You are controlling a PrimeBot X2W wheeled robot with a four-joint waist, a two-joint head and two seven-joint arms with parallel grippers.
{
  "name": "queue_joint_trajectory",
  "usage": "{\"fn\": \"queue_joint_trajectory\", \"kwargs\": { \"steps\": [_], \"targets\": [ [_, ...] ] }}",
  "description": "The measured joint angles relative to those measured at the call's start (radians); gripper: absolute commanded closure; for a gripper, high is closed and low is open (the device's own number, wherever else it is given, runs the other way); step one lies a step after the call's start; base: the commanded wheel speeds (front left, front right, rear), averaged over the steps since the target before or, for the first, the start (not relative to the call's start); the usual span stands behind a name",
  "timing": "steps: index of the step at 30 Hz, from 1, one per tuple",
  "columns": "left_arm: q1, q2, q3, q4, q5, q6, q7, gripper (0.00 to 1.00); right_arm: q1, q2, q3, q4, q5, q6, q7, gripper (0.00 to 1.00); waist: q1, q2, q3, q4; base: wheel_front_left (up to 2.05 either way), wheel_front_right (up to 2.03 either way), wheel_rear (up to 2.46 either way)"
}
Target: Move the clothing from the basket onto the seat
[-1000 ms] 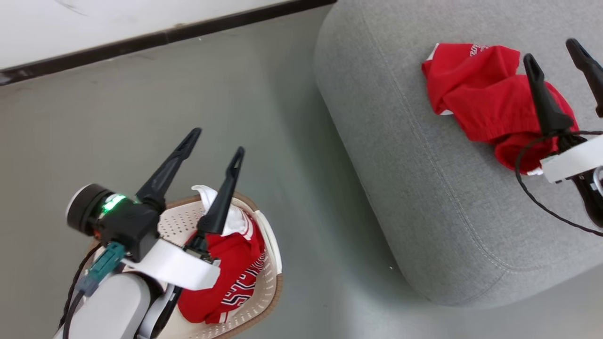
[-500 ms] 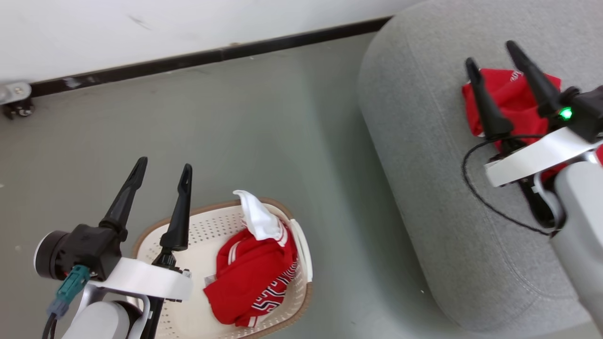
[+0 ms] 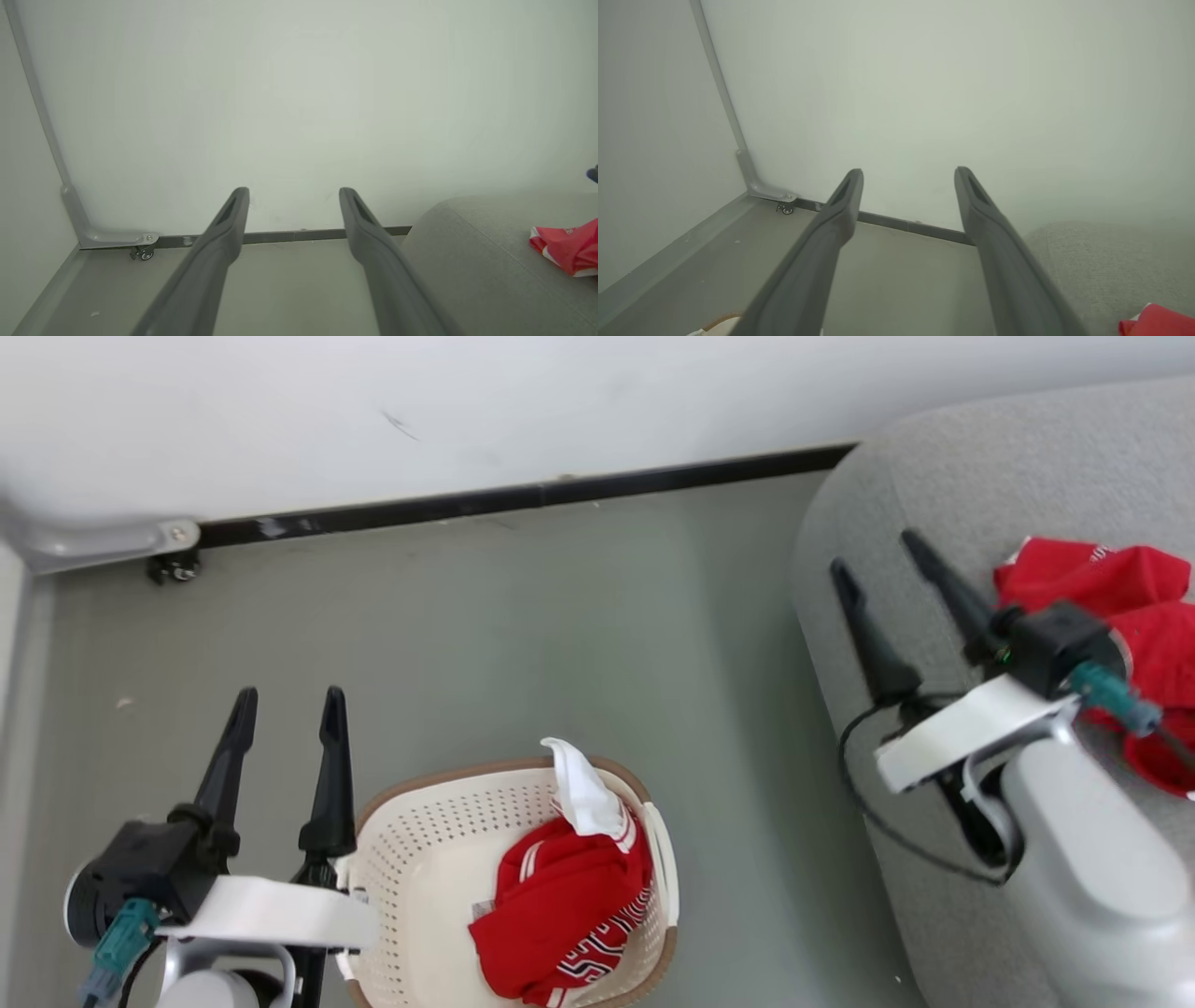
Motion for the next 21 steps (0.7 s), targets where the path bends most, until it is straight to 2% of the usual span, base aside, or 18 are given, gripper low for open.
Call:
{"fn": "queue_joint_trajectory", "kwargs": {
  "steps": [21],
  "targets": [
    [0.127,-0.054,0.044,0.042,0.030,-0.003,0.000,0.00,0.244,0.098,-0.119,0.011,-0.098,0.000,0.000,0.00,0.0000,0.0000,-0.142,0.115,0.00,0.00,0.00]
  ]
}}
